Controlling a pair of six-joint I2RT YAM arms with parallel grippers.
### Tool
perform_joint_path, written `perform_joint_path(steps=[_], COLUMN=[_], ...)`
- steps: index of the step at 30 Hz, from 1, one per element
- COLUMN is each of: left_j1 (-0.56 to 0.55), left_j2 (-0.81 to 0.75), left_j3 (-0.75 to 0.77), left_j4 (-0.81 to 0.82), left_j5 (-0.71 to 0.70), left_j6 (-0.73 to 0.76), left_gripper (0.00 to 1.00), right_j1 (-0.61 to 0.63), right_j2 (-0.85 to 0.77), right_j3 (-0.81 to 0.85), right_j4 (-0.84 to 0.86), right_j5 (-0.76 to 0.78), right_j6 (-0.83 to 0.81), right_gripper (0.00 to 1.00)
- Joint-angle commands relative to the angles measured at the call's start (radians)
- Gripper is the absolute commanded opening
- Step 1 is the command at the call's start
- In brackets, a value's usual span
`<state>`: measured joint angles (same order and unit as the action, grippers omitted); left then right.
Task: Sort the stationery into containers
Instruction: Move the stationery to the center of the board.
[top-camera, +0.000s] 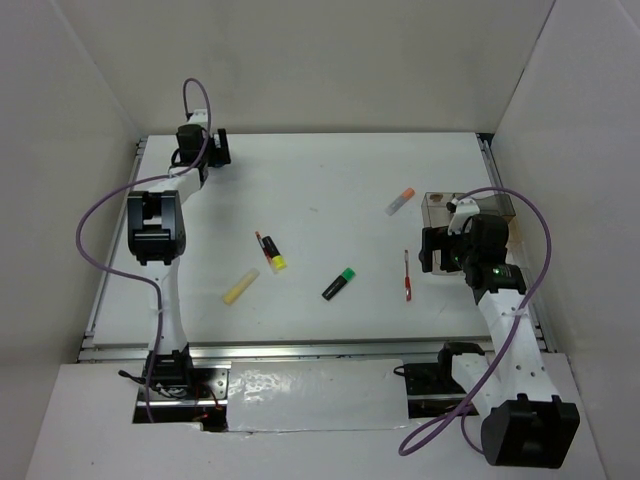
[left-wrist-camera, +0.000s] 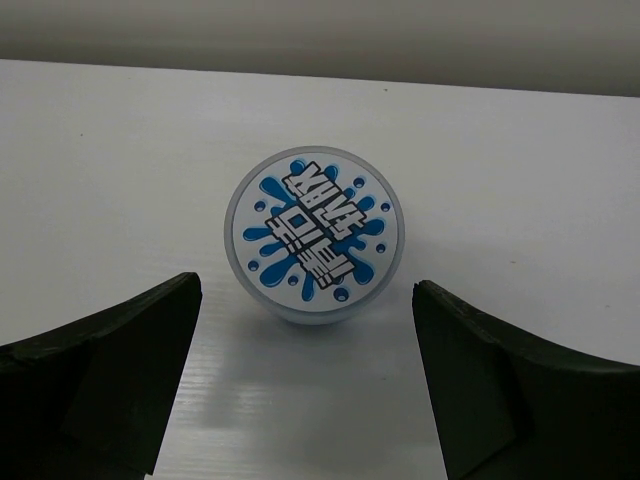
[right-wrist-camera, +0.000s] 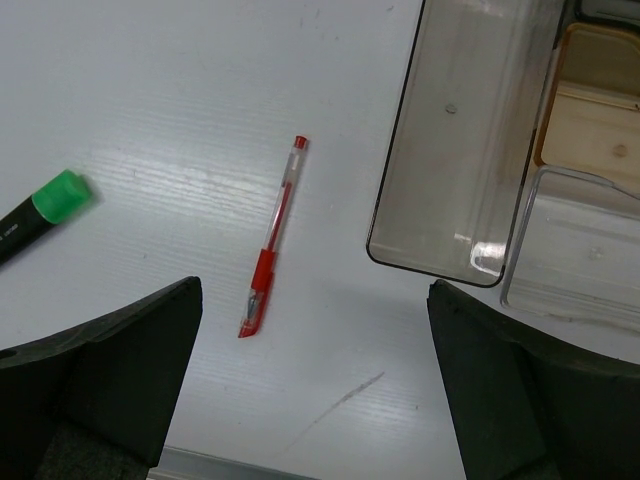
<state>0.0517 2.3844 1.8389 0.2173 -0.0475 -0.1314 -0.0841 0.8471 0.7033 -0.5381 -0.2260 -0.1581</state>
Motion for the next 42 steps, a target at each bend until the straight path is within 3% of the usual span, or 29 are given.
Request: perform_joint_path(steps=[1, 6, 12, 21, 23, 24, 25, 28, 37, 42], left_j1=[-0.007, -0.012, -0.018, -0.029, -0.027, -0.029, -0.027, -0.035, -0.197, -0.295], left_j2=[0.021, 0.068, 0.065, 0.065, 0.058, 0.05, 0.03, -0.031, -0.296, -0.396], left_j3=[0.045, 0.097, 0.103, 0.105, 0.097, 0.074, 0.06, -0.015, -0.354, -0.464], left_j4=[0.1, 0.09, 0.091, 0.042, 0.028, 0.025, 0.024, 0.016, 0.033, 0.007], left_j5=[0.011, 0.021, 0.034, 0.04, 0.073, 0.107, 0.135, 0.259, 0.46, 0.498], left_j6=[0.016, 0.018, 0.019, 0.055, 0.059, 0.058, 0.061, 0.065, 0.105, 0.085], left_gripper=[0.99, 0.96, 0.73, 0.72, 0.61, 0.57, 0.46, 0.36, 0.23, 0.23], right_j1=[-0.008, -0.008, -0.008, -0.008, -0.008, -0.008, -0.009, -0.008, -0.006, -0.003], right_j2=[0.007, 0.01, 0.007, -0.003, -0.006, -0.006, -0.009, -0.017, -0.04, -0.051], right_j3=[0.036, 0.036, 0.041, 0.041, 0.041, 0.042, 0.042, 0.047, 0.065, 0.082], right_j4=[0.039, 0.044, 0.041, 0.036, 0.036, 0.036, 0.036, 0.033, 0.026, 0.03], right_j5=[-0.013, -0.01, -0.012, -0.013, -0.015, -0.015, -0.016, -0.021, -0.062, -0.084], right_j6=[-0.015, -0.015, -0.023, -0.023, -0.023, -0.023, -0.023, -0.02, -0.003, 0.0], right_gripper=[1.0, 1.0, 1.0, 1.0, 1.0, 1.0, 1.0, 1.0, 1.0, 0.99])
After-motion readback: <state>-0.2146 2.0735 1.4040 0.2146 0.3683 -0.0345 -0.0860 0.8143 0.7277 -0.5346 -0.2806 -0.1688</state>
